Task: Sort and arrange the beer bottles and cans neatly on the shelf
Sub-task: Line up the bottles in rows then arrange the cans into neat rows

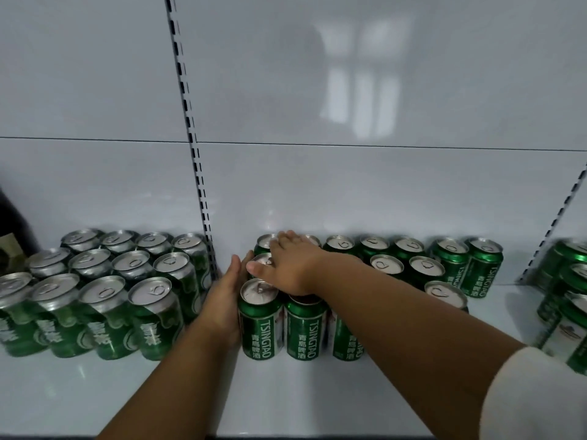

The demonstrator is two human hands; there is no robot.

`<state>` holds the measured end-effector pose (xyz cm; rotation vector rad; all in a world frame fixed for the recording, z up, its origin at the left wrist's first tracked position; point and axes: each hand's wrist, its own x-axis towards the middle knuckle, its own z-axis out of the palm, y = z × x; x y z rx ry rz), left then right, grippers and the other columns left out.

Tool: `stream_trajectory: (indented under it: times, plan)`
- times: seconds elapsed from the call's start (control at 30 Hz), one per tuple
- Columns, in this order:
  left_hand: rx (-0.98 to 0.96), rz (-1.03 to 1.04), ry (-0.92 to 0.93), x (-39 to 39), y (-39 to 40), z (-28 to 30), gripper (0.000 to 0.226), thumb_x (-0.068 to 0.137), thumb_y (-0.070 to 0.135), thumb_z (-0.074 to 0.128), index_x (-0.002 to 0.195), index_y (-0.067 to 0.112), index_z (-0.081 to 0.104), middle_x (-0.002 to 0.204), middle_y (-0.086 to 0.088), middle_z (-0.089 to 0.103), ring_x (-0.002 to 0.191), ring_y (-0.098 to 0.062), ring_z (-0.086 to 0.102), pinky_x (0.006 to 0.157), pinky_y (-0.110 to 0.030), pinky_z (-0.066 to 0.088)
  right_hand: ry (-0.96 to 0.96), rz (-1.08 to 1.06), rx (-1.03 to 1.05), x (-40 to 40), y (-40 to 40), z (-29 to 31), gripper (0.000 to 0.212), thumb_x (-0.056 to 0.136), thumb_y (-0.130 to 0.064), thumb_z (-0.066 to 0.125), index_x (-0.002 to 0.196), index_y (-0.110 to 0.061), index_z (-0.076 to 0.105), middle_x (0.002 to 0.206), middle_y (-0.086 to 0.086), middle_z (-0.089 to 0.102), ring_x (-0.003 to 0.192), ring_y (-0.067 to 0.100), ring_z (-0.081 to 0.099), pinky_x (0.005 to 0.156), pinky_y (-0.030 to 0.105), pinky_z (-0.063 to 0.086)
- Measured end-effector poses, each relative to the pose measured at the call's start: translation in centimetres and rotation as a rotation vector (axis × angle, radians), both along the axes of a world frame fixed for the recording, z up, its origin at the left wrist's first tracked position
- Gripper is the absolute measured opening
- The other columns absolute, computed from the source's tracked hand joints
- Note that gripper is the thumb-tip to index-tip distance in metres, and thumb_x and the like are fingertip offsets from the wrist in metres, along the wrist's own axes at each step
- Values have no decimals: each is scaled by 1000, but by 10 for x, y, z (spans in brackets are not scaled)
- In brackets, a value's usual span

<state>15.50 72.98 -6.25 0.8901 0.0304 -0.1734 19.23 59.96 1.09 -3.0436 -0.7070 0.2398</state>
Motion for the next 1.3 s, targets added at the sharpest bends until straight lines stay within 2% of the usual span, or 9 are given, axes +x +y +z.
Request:
stream_trajectory:
  times: [0.07, 0.13, 0.4, 0.5, 0.7, 0.83, 1.0, 1.17, 1.3]
  plan:
    - [0, -9, 35, 5, 2, -4, 60, 95, 61, 37, 139, 24, 53, 133, -15, 62, 121, -36, 60, 110, -55, 38, -6, 7, -7, 2, 2, -2, 94, 90, -76, 10, 156, -9, -4, 163, 12, -10, 151, 25, -12, 122, 44, -4]
    - [-1, -36, 58, 7, 1, -4, 63, 95, 63, 36, 141, 24, 51, 135, -17, 60, 125, -37, 57, 113, -55, 34, -4, 15, 10, 1, 1, -3, 92, 92, -74, 9, 156, -9, -4, 163, 12, -10, 150, 25, -13, 122, 43, -6]
    - [-4, 2, 20, 5, -1, -1, 54, 100, 57, 31, 137, 27, 54, 126, -13, 67, 117, -34, 63, 106, -50, 42, -18, 13, 3, 1, 3, -4, 87, 93, -71, 9, 157, -12, -2, 164, 10, -7, 151, 24, -11, 121, 42, -6]
    - [4, 79, -16, 1, 1, -4, 45, 103, 50, 30, 123, 26, 61, 114, -10, 73, 98, -25, 72, 91, -44, 50, -15, 9, 46, -1, 1, -2, 83, 96, -68, 11, 157, -12, 0, 165, 8, -5, 151, 22, -11, 122, 42, -6]
    - [4, 18, -2, -3, -3, -23, 60, 101, 56, 25, 142, 20, 49, 133, -18, 61, 125, -36, 57, 112, -55, 36, -3, 37, 45, -7, -2, -3, 81, 97, -65, 11, 156, -11, -2, 164, 7, -8, 151, 18, -11, 121, 39, -6]
    - [24, -14, -5, -2, -4, -19, 62, 99, 58, 26, 141, 20, 51, 130, -18, 63, 120, -35, 61, 102, -48, 46, -10, 47, 14, -6, -2, -3, 87, 94, -70, 11, 156, -11, -4, 164, 8, -9, 151, 20, -12, 121, 41, -6]
    - [43, -19, -4, -5, -4, -16, 61, 100, 59, 24, 139, 21, 52, 127, -17, 65, 117, -34, 63, 102, -49, 46, 20, 22, -1, -9, 3, 1, 100, 87, -79, 13, 156, -9, -3, 164, 10, -8, 151, 23, -10, 122, 45, -2]
    - [34, 11, -28, -11, -3, -19, 60, 102, 56, 22, 138, 21, 53, 129, -15, 65, 121, -32, 61, 107, -51, 42, -20, -6, 1, -8, 8, -6, 94, 91, -75, 9, 156, -8, -3, 164, 12, -8, 151, 24, -10, 122, 46, -4]
    - [49, -1, -25, -12, -6, -20, 63, 99, 58, 23, 141, 20, 50, 129, -17, 64, 119, -32, 62, 100, -48, 47, -62, -1, 18, -9, 8, -12, 90, 93, -72, 7, 156, -8, -3, 164, 12, -6, 151, 24, -7, 122, 45, -2]
